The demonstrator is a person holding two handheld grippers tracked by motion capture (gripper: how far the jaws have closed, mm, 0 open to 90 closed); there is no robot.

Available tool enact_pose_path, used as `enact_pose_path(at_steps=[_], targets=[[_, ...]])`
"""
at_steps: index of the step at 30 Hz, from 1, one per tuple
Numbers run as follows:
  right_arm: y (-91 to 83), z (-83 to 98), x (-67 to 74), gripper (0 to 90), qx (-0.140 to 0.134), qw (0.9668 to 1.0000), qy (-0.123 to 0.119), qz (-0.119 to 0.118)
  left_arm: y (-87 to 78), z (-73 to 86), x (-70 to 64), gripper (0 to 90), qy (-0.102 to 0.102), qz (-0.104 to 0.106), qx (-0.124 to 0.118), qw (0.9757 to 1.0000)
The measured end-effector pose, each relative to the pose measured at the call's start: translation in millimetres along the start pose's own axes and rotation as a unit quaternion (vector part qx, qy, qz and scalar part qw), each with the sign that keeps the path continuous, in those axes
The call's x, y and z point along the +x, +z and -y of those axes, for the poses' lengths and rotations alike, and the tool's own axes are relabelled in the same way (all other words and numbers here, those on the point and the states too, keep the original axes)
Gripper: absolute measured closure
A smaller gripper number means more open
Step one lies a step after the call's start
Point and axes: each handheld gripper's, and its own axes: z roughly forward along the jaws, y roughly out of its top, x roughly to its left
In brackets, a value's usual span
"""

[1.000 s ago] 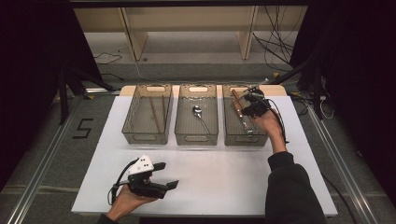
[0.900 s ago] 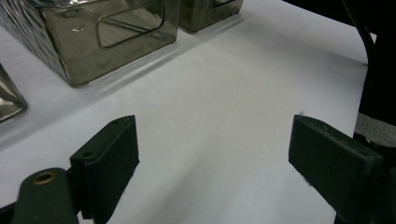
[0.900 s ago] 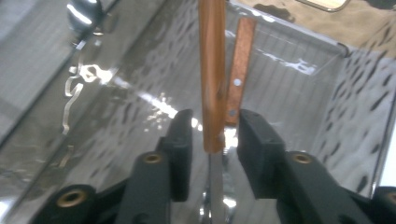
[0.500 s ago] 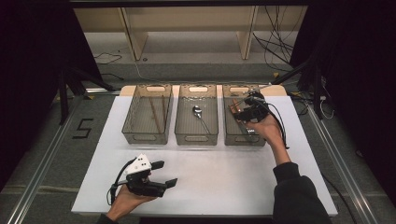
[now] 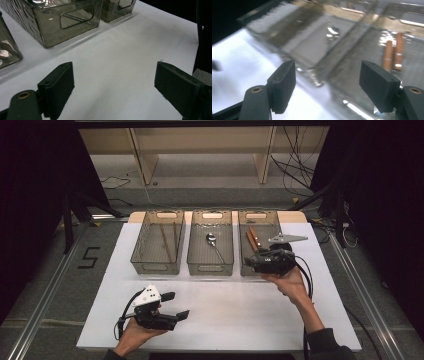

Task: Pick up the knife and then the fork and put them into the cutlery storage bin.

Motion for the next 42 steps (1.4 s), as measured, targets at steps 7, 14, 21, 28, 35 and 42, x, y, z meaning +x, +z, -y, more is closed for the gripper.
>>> enact_pose_path(at_steps=[7,14,21,28,35,42], targets=[[-23.7,30.1,29.8,28.3,-0.036,0.9984,-0.019,-0.039,-0.3,0.7,0.3,15.8,-0.002,0.001,0.001,1.0],[-39.1,54.1,43.9,27.1,-0.059,0.9965,-0.023,-0.055,-0.5,1.3,1.4,15.7,-0.005,0.001,-0.001,1.0],[-42.1,77.3,51.0,25.9,-0.073,0.9955,-0.021,-0.056,-1.0,2.3,2.5,15.8,-0.005,0.0,-0.002,1.0],[-44.3,98.5,52.9,25.1,-0.086,0.9947,-0.022,-0.051,-2.9,3.9,4.7,15.8,-0.006,-0.001,-0.008,0.9999],[-47.7,115.7,54.8,24.7,-0.091,0.9943,-0.027,-0.048,-4.3,4.7,4.2,15.8,-0.006,-0.001,-0.013,0.9999],[-50.8,126.2,56.9,23.2,-0.097,0.9942,-0.034,-0.035,-5.5,5.9,2.2,15.8,-0.004,0.002,-0.017,0.9998]])
